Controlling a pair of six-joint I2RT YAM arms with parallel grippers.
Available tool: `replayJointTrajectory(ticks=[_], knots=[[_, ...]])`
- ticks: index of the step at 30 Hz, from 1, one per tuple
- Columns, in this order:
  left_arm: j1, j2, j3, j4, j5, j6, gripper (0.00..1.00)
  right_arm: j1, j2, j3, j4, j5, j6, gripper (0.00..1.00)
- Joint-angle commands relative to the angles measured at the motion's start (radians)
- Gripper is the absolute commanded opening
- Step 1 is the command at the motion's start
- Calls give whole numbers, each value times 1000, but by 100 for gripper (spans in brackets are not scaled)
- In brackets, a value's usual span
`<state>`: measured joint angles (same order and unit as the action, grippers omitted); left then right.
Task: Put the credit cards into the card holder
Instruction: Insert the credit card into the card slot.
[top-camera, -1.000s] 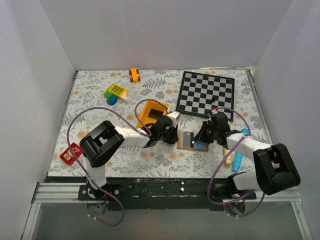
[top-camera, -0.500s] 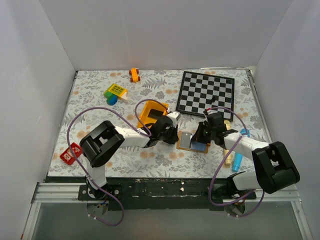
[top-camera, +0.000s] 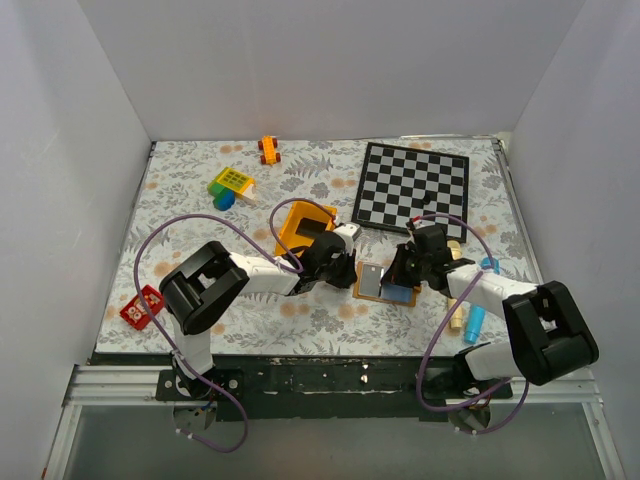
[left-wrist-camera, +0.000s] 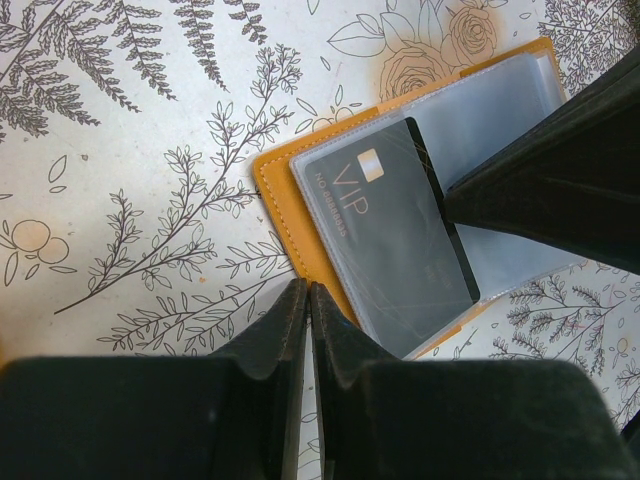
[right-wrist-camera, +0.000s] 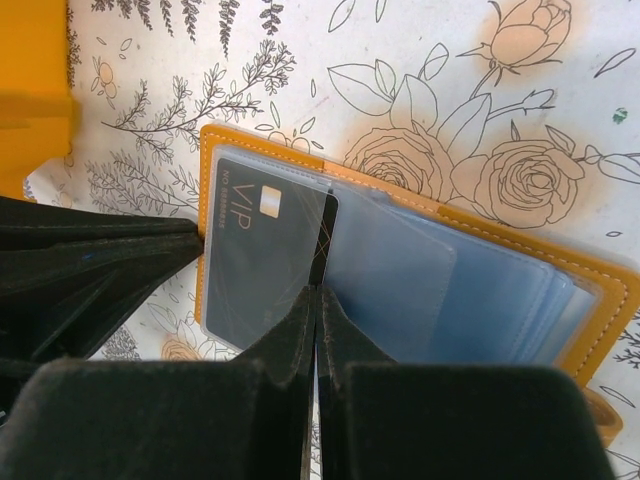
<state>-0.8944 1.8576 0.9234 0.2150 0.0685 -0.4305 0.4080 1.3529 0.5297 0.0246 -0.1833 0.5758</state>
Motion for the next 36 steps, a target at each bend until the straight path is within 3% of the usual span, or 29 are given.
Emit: replayJointTrajectory(ticks=[1, 14, 24, 36], knots=[[-9, 18, 6, -48, 8, 13, 4, 6, 32, 42, 37, -18, 10, 1], [-9, 18, 9, -49, 8, 15, 4, 6, 40, 26, 100, -47, 24, 1], [-8, 12, -1, -46, -1, 13, 4, 6, -66, 81, -136, 108, -45, 1], [-9, 12, 8, -54, -7, 15, 4, 6, -80, 90, -259, 206, -40, 1]])
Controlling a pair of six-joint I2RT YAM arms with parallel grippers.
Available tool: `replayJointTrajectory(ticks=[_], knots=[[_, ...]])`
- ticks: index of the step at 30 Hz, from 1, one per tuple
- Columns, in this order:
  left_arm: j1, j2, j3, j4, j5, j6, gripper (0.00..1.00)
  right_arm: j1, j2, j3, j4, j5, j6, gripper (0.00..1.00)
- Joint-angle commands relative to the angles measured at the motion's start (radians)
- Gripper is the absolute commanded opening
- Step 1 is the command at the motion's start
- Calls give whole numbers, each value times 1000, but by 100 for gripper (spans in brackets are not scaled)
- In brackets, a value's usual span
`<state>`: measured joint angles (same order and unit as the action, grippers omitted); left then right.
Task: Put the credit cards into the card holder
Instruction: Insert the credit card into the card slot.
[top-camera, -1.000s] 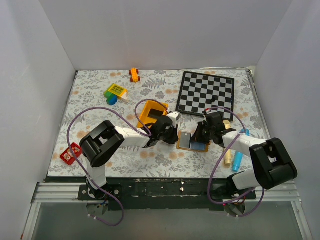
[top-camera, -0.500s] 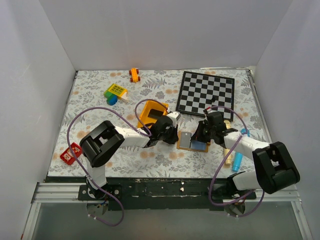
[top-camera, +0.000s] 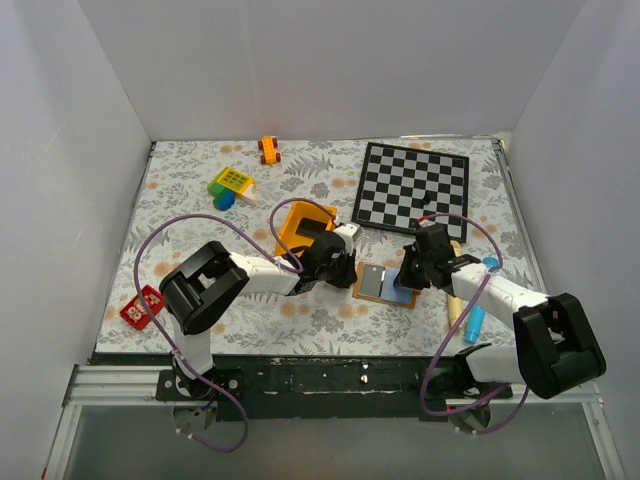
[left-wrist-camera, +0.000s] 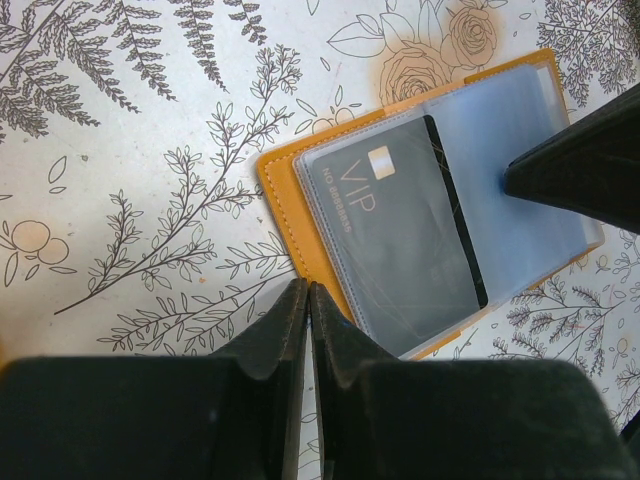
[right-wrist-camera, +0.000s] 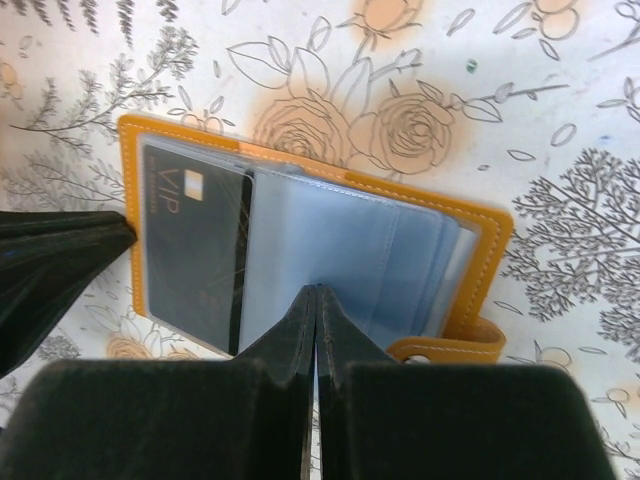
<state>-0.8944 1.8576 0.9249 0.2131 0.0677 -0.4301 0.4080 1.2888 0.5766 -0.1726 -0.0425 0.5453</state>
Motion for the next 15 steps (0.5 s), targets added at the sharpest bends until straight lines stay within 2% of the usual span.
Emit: replayJointTrajectory(ticks=[1, 7, 15], knots=[[-9, 12, 5, -54, -6, 14, 4, 6, -16, 49, -79, 75, -8, 1], [-8, 14, 5, -50, -8, 11, 4, 6, -28, 69, -159, 128, 1, 1], [-9, 11, 5, -55, -12, 14, 3, 5, -80, 69, -166, 133, 5, 1]])
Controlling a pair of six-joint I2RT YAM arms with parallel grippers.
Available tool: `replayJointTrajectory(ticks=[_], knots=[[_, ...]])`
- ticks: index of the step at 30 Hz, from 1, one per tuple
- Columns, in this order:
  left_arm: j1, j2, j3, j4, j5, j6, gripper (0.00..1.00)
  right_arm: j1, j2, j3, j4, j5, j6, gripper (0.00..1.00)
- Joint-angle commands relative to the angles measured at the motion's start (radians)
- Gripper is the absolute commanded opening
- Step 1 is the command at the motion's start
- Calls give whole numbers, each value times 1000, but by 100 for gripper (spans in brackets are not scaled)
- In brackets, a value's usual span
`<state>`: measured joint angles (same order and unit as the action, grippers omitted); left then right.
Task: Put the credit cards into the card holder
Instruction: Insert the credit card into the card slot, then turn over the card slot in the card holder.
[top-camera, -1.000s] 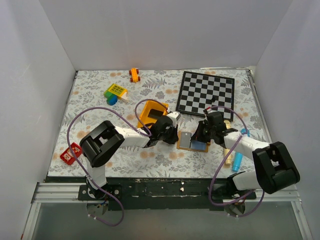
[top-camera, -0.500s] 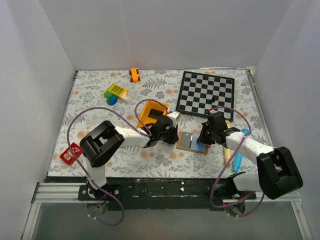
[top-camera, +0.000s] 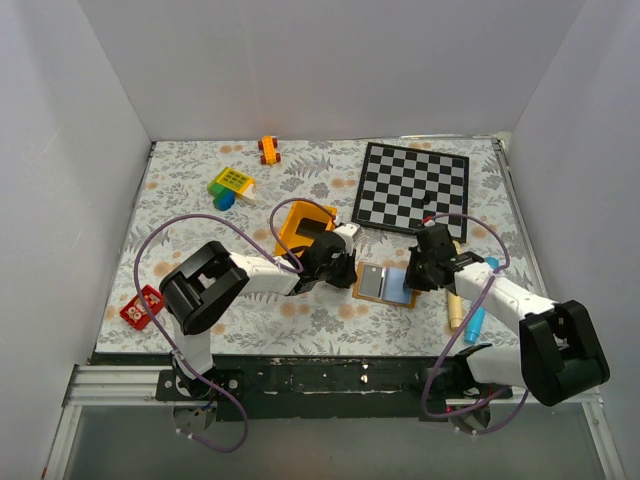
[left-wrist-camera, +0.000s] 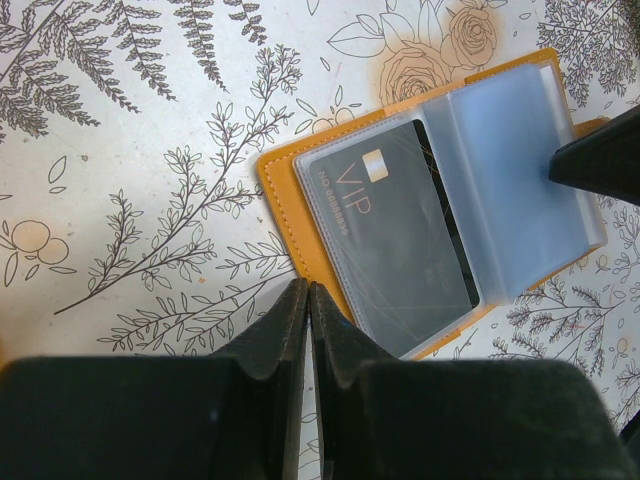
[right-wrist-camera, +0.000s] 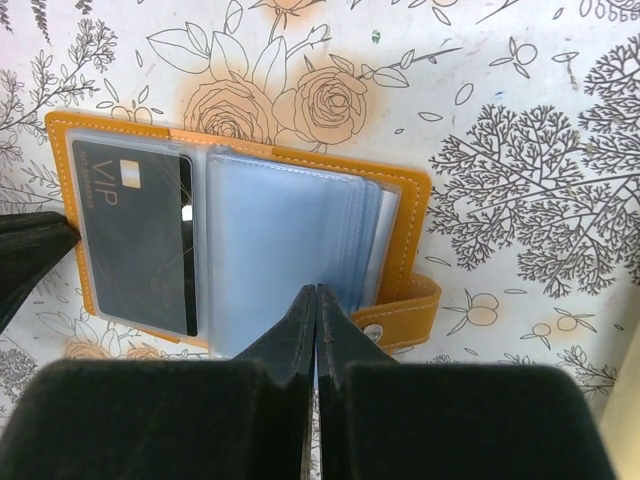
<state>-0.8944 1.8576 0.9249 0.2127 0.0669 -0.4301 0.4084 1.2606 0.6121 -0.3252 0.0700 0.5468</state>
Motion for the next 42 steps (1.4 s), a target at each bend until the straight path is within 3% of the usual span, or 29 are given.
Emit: replayJointTrajectory(ticks=[1, 5, 11, 21, 25, 33, 39, 42], knots=[[-8, 9, 3, -56, -13, 14, 3, 6, -70, 25, -2, 13, 7, 1], [-9, -17, 15, -73, -24, 21, 4, 6, -186, -2, 75, -56, 1, 1], [-8, -101, 71, -140, -50, 45, 5, 6, -306, 5, 114, -38, -18, 1], [-8, -192, 147, -245, -104, 57, 15, 6, -319, 29, 84, 5, -39, 2], [-6, -233, 153, -254, -130, 57, 25, 6, -322, 34, 87, 20, -53, 13], [-5, -267, 200, -285, -133, 82, 32, 4, -300, 52, 32, 57, -30, 16], [-6, -255, 173, -236, -82, 77, 34, 4, -279, 12, 37, 31, -15, 2], [-12, -235, 172, -181, -4, 80, 30, 4, -259, -26, 64, 8, -10, 1]])
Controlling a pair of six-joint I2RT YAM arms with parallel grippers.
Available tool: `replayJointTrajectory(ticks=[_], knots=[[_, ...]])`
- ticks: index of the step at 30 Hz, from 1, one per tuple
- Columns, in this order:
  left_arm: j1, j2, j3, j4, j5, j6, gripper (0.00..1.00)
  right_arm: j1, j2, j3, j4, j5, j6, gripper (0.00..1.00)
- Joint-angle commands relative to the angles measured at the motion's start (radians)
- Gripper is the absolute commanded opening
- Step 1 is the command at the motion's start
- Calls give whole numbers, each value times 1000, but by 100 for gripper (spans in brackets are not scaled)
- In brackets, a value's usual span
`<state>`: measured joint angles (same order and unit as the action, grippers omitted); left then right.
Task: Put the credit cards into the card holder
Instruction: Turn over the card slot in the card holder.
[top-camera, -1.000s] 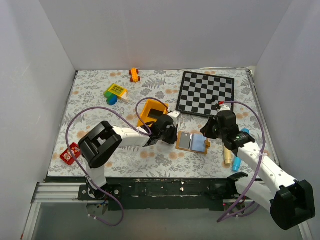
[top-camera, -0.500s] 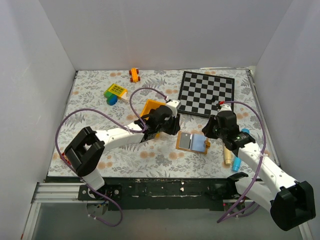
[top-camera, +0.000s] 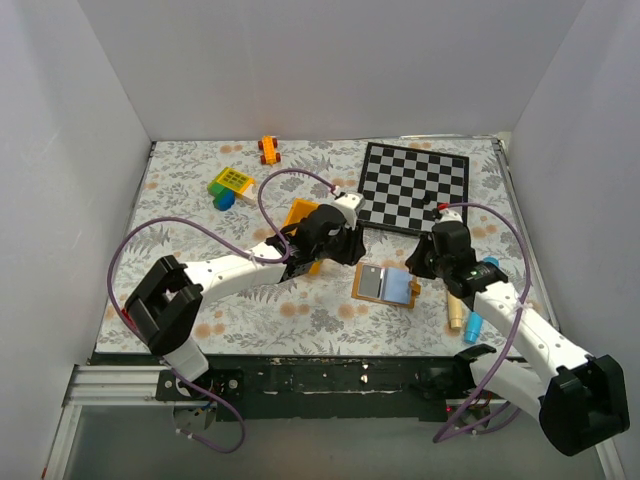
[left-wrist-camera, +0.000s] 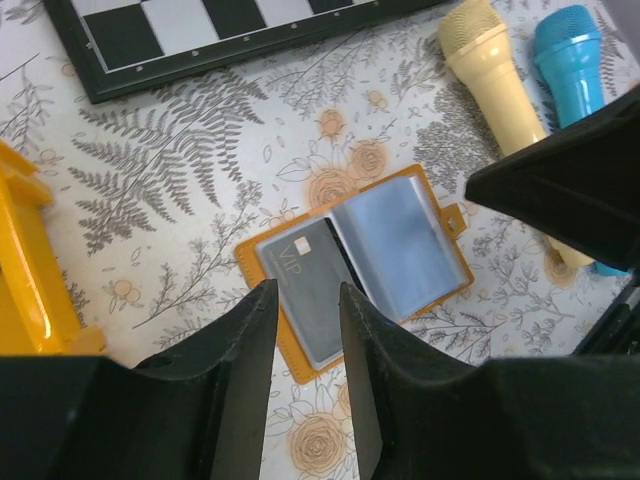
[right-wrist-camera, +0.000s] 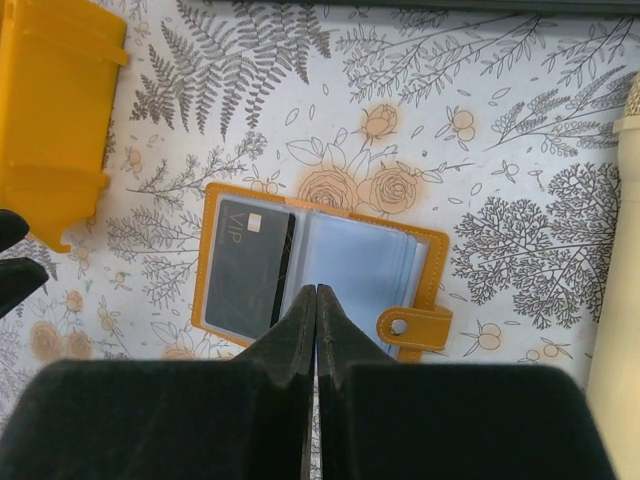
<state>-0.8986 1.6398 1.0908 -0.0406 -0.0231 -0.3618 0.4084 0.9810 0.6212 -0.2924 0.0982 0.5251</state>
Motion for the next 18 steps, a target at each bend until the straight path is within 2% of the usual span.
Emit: replayJointTrajectory(ticks=[1, 6, 12, 18], knots=[[-17, -5, 11, 80, 92, 15, 26, 4, 28, -44, 42, -29, 16, 1], [-40, 86, 30, 131, 115, 9, 1, 4, 88, -57, 64, -51, 19, 1], [-40, 190, 44, 191, 147, -23, 0, 4, 125, -103, 128, -25, 36, 1], [-40, 270, 55, 205, 158, -48, 0, 4, 186, -74, 90, -42, 53, 1]])
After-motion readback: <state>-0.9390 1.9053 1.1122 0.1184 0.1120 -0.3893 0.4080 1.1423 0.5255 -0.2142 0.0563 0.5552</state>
